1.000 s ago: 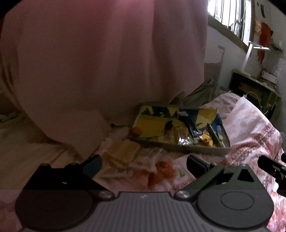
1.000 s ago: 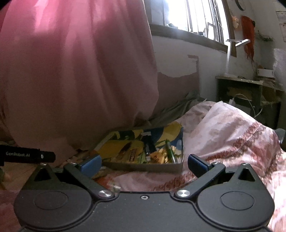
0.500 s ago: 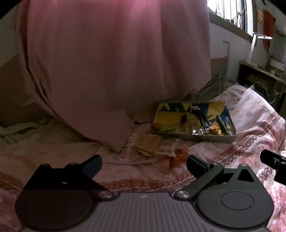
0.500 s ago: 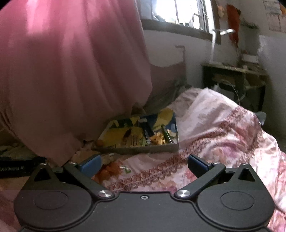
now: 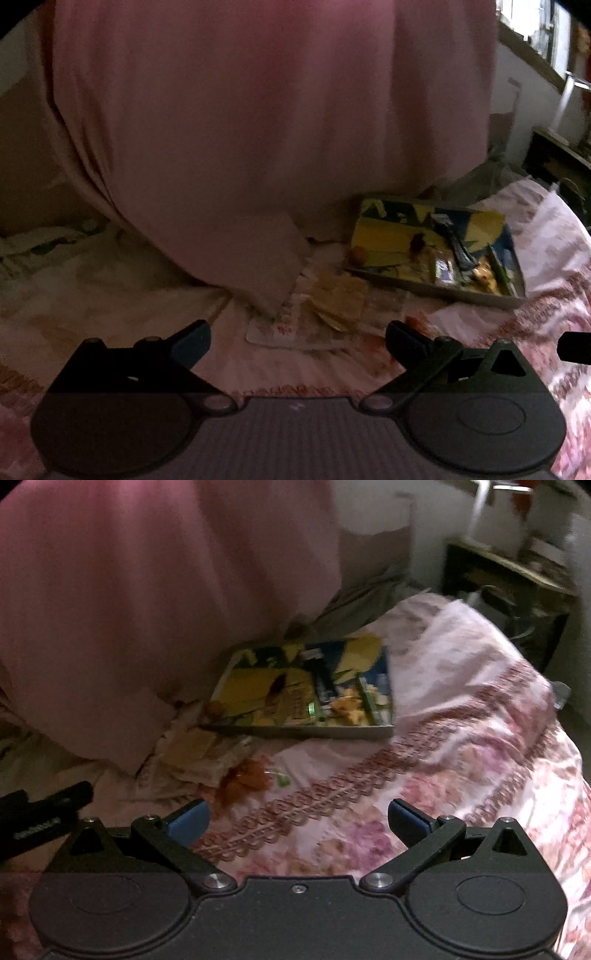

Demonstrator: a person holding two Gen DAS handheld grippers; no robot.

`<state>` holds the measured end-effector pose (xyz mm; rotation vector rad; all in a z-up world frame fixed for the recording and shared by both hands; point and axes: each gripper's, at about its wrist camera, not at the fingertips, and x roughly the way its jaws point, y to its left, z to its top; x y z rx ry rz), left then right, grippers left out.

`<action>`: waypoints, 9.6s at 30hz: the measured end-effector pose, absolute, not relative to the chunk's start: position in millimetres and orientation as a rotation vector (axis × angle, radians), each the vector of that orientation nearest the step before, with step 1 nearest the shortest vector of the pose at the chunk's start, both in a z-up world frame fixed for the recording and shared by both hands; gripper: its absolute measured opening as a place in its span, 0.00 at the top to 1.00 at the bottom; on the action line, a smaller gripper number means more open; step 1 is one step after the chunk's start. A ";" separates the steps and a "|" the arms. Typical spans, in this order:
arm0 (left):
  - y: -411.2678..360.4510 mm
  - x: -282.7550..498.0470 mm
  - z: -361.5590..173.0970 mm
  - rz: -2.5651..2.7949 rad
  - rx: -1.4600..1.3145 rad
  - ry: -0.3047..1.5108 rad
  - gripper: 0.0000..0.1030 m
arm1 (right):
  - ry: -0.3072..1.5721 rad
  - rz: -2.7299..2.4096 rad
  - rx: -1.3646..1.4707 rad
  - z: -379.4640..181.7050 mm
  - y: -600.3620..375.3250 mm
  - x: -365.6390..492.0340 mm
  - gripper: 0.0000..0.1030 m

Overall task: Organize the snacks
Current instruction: 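Withdraw both grippers from the box toward the snacks on the sheet, then move both grippers over the orange candy bag and white-wrapped cracker bar, then lower the right gripper onto the orange candy bag while the left hovers over the cracker bar, then close the right gripper on the orange candy bag, then lift the candy bag with the right gripper while the left closes on the cracker bar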

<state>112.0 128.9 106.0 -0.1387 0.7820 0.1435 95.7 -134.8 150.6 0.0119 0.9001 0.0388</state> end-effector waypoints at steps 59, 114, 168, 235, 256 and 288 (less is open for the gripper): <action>100.3 260.2 -22.3 -0.115 -0.126 0.853 0.01 | 0.854 0.335 0.110 -13.7 -129.5 209.2 0.01; 110.1 263.0 -66.4 -0.287 -0.236 1.119 0.48 | 0.919 0.268 -0.020 -71.9 -118.7 230.3 0.02; 93.1 247.1 -72.5 -0.247 -0.097 1.119 0.50 | 1.096 0.200 0.215 -77.8 -132.6 278.4 0.14; 70.6 233.1 -70.2 -0.291 -0.089 1.119 0.56 | 1.226 0.180 0.373 -63.5 -185.3 202.2 0.08; 63.4 243.8 -74.6 -0.314 -0.072 1.102 0.50 | 1.031 0.821 -0.598 -59.0 -112.3 188.8 0.05; 61.3 246.7 -76.8 -0.332 -0.050 1.095 0.57 | 1.060 0.514 -0.216 -54.3 -139.3 228.6 0.53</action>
